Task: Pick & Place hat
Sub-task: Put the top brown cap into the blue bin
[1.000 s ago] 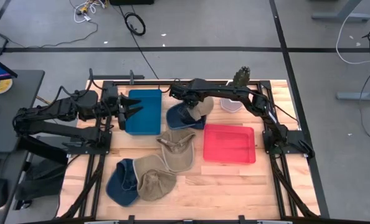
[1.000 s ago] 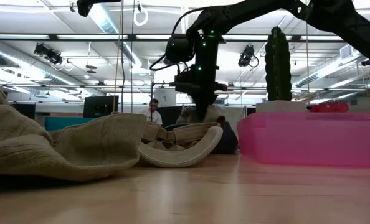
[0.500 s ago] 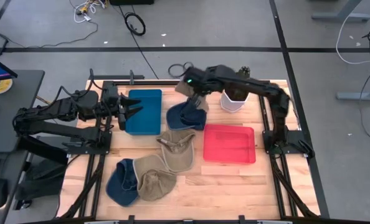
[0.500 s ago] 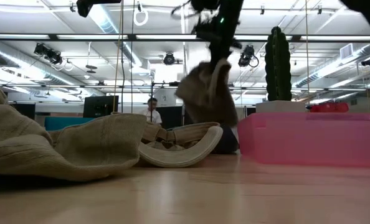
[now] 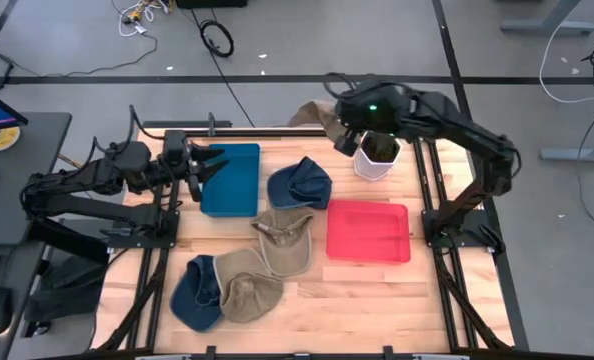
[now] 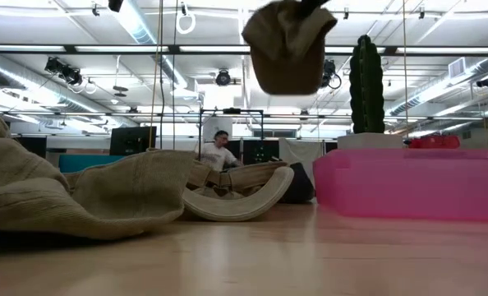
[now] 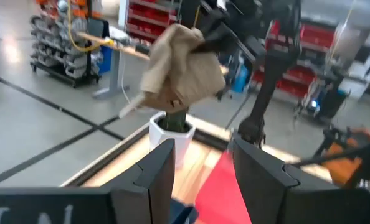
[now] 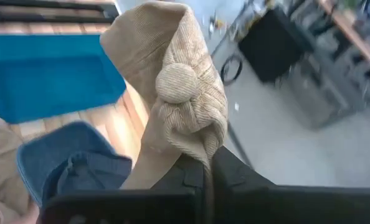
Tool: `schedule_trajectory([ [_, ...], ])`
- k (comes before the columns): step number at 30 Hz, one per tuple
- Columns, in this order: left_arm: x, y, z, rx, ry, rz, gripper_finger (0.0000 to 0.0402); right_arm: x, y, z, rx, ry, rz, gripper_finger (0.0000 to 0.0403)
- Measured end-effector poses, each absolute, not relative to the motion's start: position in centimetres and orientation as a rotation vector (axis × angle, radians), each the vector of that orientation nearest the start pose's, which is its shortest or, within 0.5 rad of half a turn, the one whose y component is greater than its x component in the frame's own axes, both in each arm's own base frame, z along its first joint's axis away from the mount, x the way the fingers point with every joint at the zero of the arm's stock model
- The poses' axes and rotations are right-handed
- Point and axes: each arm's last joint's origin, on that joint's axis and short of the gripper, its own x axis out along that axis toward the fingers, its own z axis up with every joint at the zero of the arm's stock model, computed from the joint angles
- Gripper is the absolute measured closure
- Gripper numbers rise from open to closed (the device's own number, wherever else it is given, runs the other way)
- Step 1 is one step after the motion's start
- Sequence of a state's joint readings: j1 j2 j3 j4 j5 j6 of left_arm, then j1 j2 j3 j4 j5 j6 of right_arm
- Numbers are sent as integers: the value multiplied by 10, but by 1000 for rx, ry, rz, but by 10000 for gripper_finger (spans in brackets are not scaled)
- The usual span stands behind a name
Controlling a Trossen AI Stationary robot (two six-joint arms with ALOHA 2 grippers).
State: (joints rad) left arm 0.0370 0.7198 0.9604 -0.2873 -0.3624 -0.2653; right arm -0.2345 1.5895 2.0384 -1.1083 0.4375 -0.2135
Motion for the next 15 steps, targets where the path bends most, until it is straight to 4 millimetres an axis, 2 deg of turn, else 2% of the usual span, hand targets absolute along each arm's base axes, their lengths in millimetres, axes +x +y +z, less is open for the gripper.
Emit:
schedule_trajectory([
  [3,139,17,393,-259,-42,413,236,278,-72,477,-331,709,-493,403],
  [7,139,19,397,-265,-82,421,236,284,-60,481,-426,664,-363,403],
  [10,144,20,401,-254,-127,413,236,296,-52,480,-469,626,-326,403],
  [15,164,15,406,-107,-167,313,236,318,-51,469,-467,627,-318,403],
])
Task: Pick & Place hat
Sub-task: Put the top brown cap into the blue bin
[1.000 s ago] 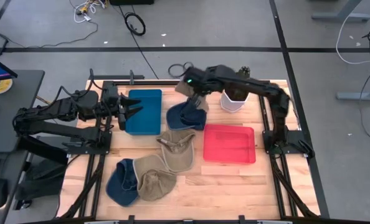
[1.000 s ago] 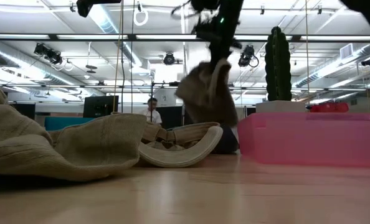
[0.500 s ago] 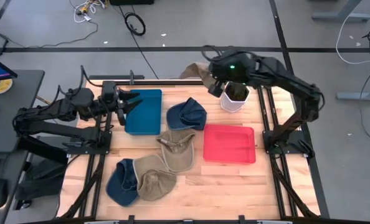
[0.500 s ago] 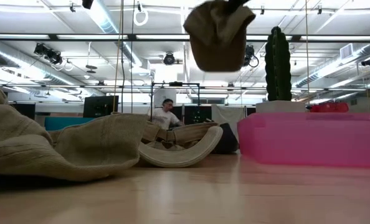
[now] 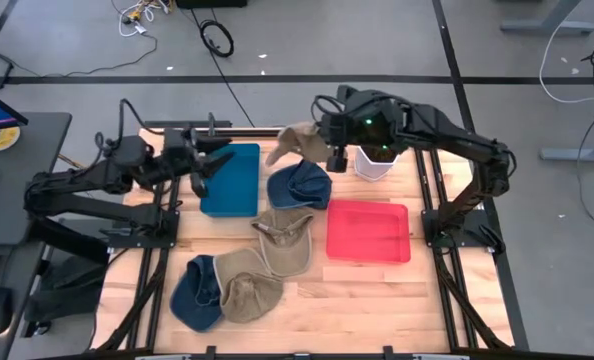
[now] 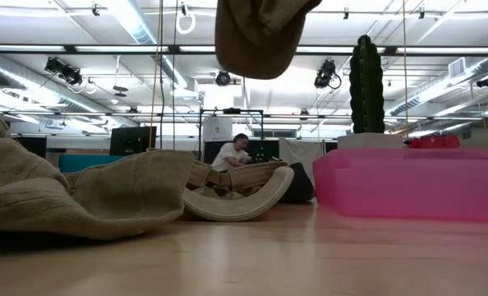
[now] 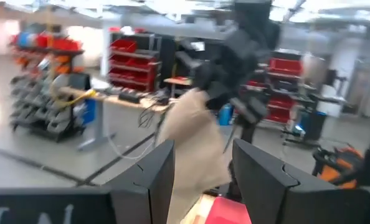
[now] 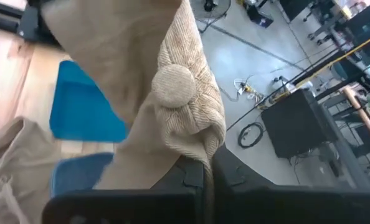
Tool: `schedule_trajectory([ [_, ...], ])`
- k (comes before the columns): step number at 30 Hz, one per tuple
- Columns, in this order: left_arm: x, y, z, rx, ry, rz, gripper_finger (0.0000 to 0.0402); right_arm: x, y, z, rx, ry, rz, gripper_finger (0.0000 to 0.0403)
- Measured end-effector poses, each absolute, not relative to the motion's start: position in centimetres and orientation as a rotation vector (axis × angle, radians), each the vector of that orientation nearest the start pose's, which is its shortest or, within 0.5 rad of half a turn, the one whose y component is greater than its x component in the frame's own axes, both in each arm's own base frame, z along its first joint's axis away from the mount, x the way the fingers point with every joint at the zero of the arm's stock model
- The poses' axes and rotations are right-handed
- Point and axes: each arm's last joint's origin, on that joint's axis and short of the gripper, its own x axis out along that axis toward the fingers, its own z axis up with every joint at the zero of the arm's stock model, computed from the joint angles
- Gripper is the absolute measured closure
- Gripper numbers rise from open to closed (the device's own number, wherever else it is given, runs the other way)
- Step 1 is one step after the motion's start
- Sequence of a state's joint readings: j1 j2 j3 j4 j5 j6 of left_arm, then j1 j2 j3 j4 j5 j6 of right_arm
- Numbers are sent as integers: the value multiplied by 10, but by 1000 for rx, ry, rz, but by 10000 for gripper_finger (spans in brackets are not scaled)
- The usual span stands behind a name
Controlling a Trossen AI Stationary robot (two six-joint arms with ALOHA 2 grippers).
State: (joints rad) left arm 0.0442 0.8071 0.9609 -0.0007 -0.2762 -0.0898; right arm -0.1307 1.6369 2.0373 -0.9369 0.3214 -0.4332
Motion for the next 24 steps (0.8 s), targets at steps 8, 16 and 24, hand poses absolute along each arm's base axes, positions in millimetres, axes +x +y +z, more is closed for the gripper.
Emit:
schedule_trajectory([
  [8,200,15,415,-67,-111,308,230,341,-54,450,-430,666,-320,403],
  [16,225,16,428,53,55,316,171,350,-55,442,-390,678,-329,403],
  [24,251,20,435,146,123,350,138,354,-48,440,-387,672,-304,403],
])
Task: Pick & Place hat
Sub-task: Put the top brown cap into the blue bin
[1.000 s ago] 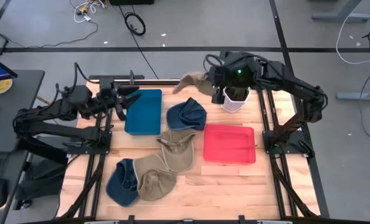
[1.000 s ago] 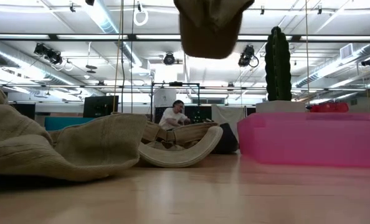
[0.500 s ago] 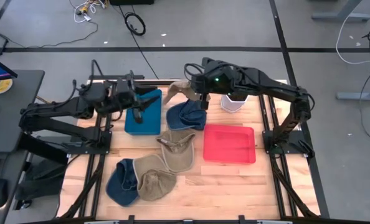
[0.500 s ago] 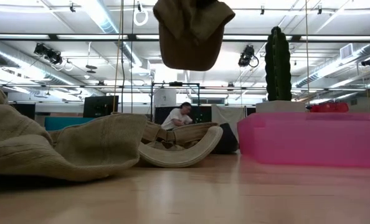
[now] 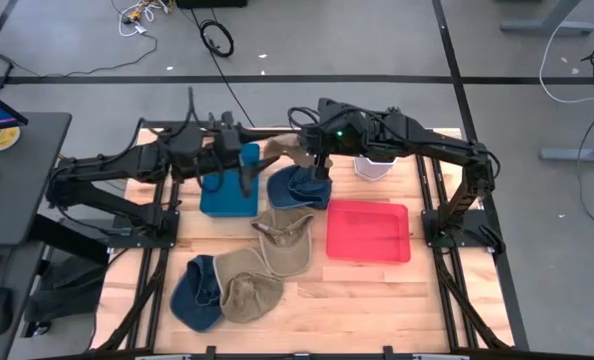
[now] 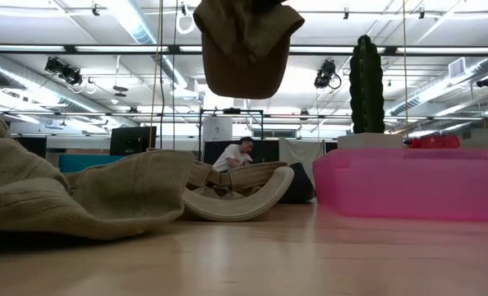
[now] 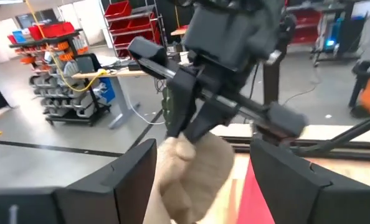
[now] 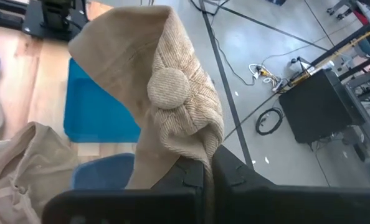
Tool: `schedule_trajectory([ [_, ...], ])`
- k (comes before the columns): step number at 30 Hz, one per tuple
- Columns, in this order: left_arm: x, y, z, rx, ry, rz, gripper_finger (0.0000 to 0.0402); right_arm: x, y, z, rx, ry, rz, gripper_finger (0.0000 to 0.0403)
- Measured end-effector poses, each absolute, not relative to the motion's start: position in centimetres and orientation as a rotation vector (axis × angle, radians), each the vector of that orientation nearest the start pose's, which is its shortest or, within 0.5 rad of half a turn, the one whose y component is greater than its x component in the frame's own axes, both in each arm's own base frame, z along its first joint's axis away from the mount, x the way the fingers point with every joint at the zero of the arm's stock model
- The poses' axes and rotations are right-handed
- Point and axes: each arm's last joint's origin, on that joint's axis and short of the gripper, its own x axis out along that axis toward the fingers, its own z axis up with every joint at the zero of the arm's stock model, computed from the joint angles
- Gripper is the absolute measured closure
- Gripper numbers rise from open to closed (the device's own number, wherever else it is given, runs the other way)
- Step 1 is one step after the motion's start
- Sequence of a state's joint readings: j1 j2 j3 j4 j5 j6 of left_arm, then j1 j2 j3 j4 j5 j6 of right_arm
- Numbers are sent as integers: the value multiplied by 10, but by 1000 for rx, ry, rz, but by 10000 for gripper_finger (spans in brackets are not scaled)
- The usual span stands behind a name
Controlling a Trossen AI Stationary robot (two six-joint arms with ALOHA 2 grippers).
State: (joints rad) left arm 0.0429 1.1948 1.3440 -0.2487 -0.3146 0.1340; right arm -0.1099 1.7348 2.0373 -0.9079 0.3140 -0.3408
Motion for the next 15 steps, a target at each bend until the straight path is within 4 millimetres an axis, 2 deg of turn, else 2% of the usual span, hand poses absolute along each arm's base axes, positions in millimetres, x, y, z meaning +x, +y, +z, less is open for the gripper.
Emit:
schedule_trajectory([
  [7,270,25,423,216,212,366,138,355,-45,442,-391,652,-296,403],
  [15,273,29,418,282,267,477,138,356,-42,442,-384,642,-251,403],
])
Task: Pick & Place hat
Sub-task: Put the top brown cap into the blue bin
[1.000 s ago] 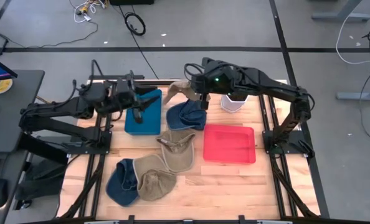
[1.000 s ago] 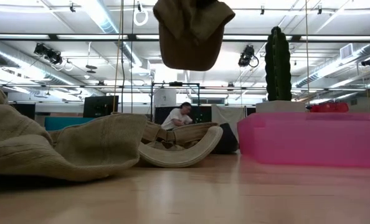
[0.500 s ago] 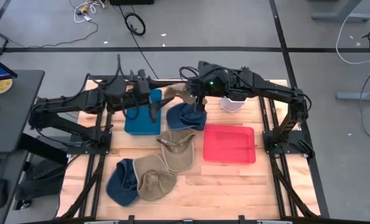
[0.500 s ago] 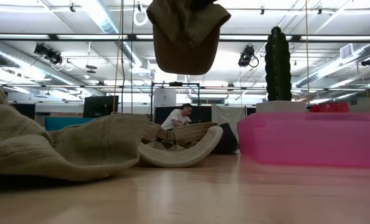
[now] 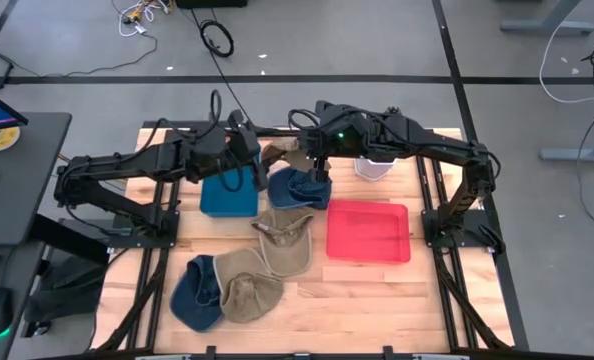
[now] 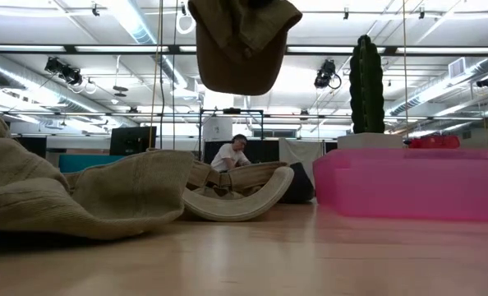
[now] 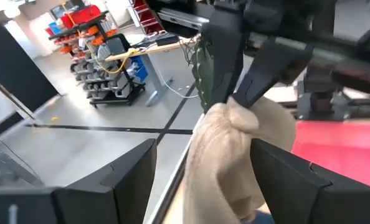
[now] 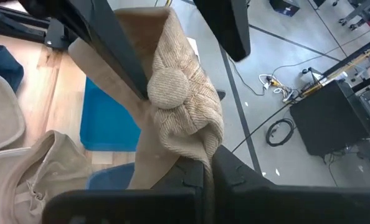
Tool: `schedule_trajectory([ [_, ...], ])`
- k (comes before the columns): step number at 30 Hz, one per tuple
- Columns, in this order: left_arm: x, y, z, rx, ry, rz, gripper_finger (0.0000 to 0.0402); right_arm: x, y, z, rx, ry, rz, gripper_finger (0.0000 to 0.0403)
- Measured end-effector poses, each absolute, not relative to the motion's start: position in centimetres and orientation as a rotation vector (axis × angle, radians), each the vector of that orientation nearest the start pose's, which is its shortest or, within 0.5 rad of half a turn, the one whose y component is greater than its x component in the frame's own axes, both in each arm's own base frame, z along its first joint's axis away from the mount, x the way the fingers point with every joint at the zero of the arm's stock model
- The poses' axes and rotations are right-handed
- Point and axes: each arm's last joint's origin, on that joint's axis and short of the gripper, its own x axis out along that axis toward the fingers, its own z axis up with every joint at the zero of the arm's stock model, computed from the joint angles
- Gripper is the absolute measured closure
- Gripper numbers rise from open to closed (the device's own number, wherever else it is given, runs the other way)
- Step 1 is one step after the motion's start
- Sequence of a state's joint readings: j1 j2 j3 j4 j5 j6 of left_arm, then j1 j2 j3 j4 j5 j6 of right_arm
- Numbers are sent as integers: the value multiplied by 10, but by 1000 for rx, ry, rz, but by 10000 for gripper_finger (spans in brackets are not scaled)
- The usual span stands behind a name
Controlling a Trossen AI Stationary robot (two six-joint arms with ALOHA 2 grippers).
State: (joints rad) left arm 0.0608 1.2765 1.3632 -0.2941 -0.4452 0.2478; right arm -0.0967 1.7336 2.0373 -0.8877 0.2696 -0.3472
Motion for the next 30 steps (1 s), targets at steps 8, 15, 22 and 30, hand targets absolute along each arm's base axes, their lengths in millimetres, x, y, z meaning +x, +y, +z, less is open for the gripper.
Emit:
schedule_trajectory([
  [8,273,29,416,286,285,477,153,356,-42,442,-391,640,-248,403],
  [15,273,29,416,364,307,463,246,358,-42,440,-413,651,-239,401],
  [22,273,27,415,420,326,448,386,364,-42,433,-395,668,-239,399],
  [30,269,29,409,437,412,532,395,360,-42,437,-419,663,-237,337],
])
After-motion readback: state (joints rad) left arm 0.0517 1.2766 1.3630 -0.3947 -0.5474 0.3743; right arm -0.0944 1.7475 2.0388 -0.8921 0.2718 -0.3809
